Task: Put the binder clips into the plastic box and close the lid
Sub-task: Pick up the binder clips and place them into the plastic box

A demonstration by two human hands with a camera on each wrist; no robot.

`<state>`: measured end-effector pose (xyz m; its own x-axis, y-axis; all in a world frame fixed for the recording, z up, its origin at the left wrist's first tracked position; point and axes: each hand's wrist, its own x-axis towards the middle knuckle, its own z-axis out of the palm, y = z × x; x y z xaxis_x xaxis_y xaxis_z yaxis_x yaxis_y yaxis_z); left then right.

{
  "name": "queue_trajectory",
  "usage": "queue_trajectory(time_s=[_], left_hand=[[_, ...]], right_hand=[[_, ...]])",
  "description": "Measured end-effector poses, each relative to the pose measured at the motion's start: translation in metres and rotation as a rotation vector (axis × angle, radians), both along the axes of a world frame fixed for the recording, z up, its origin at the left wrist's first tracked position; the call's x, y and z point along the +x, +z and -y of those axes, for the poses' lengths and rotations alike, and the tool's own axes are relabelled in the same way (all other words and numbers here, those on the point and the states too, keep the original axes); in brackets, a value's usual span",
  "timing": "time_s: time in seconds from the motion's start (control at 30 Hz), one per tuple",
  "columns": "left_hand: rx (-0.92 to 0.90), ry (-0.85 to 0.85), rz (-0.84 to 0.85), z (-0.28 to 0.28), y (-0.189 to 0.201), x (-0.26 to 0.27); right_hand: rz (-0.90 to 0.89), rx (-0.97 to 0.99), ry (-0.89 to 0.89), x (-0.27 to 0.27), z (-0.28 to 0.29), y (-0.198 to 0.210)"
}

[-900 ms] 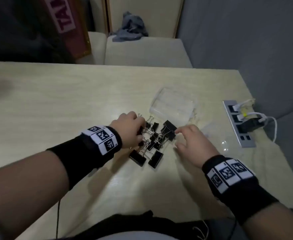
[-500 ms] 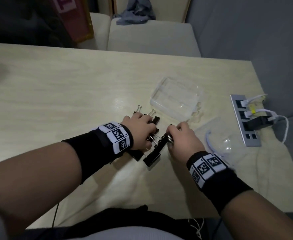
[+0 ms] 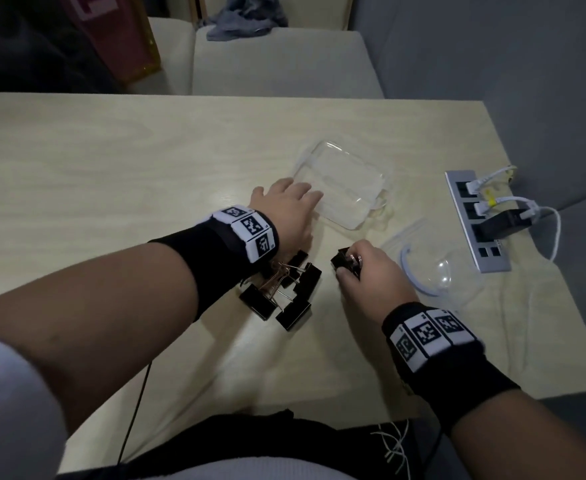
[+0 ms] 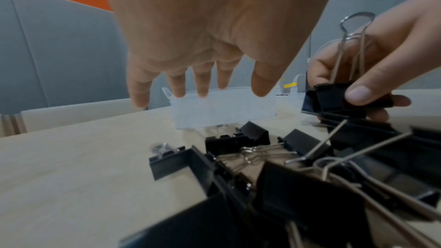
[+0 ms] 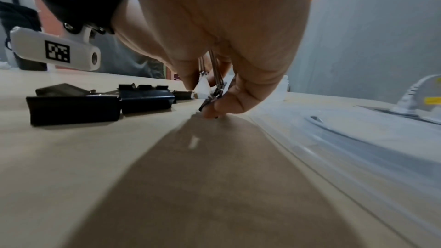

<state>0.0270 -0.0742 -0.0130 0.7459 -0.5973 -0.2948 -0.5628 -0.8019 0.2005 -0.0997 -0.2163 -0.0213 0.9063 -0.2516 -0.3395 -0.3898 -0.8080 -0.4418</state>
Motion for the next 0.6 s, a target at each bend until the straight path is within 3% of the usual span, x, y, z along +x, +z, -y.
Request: queue_trajectory(time_s=[0.33, 0.47, 0.6], left_hand=[[0.003, -0.025, -0.033, -0.03, 0.009, -0.009], [-0.054, 0.02, -0.051, -0.04, 0.013, -0.012], [-0.346, 0.051, -0.225, -0.042, 0.02, -0.012]], right_hand=[[0.409, 0.242, -0.153, -0.014, -0.002, 0.017], [0.398, 0.247, -0.104, -0.005, -0.006, 0.021], [0.325, 0.364, -0.169, 0.004, -0.012, 0.019]])
